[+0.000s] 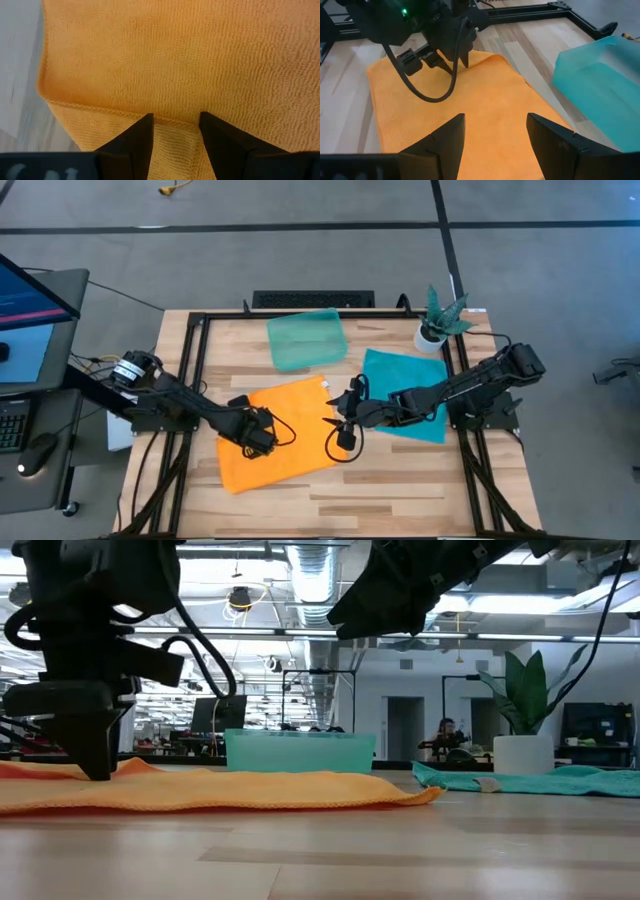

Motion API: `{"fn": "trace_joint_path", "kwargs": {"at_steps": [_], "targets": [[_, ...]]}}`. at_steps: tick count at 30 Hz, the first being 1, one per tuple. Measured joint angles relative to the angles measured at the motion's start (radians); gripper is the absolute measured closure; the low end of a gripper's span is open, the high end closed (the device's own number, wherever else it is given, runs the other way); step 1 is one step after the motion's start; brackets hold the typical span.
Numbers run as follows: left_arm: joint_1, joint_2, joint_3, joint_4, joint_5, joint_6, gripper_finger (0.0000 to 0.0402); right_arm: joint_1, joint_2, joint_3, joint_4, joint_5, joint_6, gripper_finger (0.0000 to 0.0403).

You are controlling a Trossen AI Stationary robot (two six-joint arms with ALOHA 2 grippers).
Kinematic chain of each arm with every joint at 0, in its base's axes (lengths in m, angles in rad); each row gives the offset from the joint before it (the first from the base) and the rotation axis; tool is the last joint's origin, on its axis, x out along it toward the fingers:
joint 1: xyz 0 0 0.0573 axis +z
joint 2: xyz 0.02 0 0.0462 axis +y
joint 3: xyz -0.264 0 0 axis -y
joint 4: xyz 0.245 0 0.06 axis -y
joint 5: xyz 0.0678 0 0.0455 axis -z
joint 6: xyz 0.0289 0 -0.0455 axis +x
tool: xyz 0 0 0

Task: Roll microfiber towels into tight, uniform cylinder then place into a basket
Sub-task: Roll the yellow microfiber towel

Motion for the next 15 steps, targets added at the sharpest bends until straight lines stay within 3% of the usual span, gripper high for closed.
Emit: {"fn": "trace_joint_path", "kwargs": {"at_steps": [10, 15], "targets": [[-0.008, 0.003, 0.053, -0.045, -0.002, 0.035, 0.0246, 0.0, 0.0, 0.0, 0.0, 0.0, 0.0, 0.0165], [-0.014, 0.003, 0.054, -0.106, -0.025, -0.001, 0.0272, 0.0, 0.0, 0.0, 0.0, 0.0, 0.0, 0.0165]]}}
